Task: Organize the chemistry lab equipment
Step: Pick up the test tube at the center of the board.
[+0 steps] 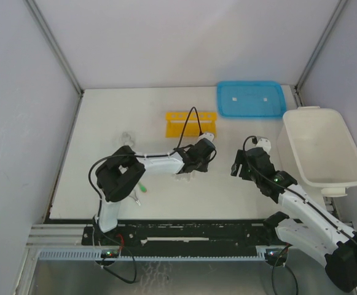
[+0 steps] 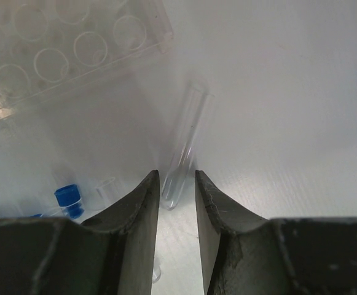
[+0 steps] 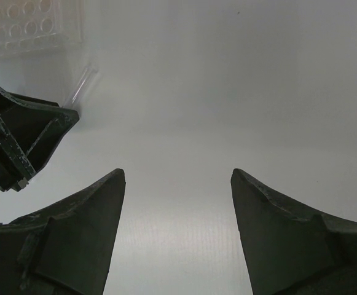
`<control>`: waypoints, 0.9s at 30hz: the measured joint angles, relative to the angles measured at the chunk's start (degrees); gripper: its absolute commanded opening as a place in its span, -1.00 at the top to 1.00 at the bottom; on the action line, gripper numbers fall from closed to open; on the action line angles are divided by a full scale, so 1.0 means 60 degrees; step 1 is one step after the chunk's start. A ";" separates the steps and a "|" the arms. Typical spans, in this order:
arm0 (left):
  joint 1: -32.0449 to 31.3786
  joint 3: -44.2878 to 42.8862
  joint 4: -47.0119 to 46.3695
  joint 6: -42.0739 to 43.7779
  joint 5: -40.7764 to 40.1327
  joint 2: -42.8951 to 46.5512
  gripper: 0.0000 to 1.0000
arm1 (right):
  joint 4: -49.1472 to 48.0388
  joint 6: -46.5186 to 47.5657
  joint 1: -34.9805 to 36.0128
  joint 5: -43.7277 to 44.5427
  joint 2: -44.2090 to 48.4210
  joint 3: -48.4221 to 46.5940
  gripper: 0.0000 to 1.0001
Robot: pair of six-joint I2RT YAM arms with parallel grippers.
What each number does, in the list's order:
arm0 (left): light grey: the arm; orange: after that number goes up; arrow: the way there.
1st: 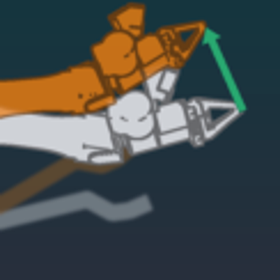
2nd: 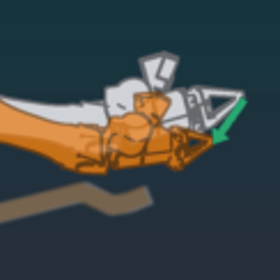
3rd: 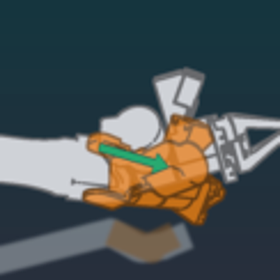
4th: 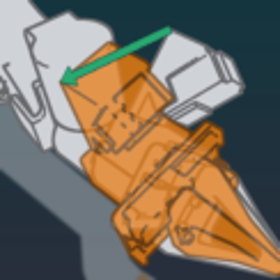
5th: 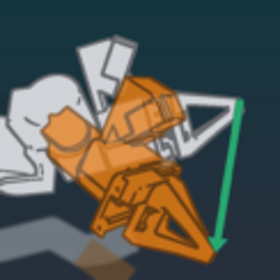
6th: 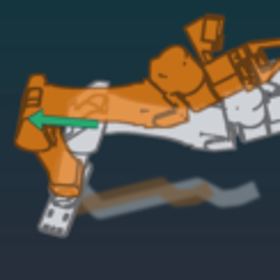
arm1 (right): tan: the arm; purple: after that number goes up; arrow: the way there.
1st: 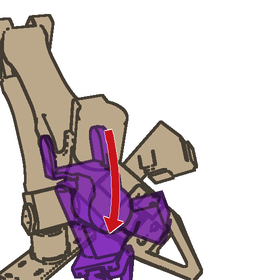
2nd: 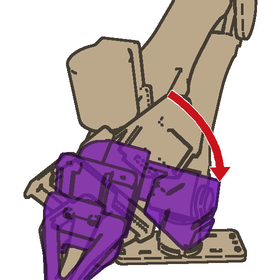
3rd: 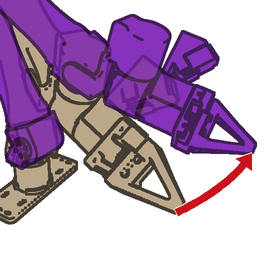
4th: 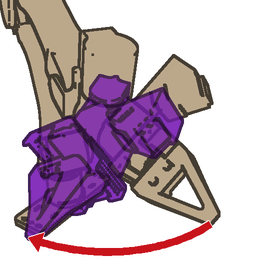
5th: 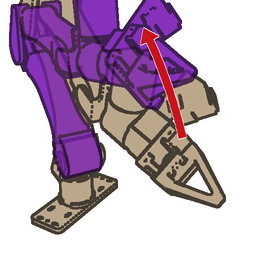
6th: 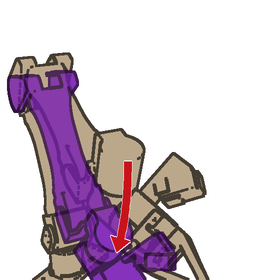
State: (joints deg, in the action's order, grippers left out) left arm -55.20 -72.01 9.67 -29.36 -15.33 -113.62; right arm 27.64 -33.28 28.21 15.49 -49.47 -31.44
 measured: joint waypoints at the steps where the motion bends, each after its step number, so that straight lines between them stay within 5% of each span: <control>1: 0.0000 -0.0033 -0.0011 0.0000 0.0033 -0.0025 0.32 | 0.0000 0.0000 -0.0004 -0.0011 0.0000 0.0000 -0.41; 13: 0.0000 -0.0080 -0.0029 0.0080 0.0171 -0.0058 0.99 | -0.0033 -0.0007 -0.0022 -0.0182 -0.0029 0.0004 -0.40; 27: -0.0736 0.2167 -0.0273 0.0849 -0.0015 0.2488 1.00 | -0.0109 0.0066 -0.0106 -0.1668 0.0674 -0.0029 -0.31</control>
State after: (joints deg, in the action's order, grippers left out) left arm -59.61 -59.00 8.03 -24.27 -15.42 -98.70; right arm 26.98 -32.88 27.57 5.48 -45.43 -31.62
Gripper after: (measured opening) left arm 0.058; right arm 0.663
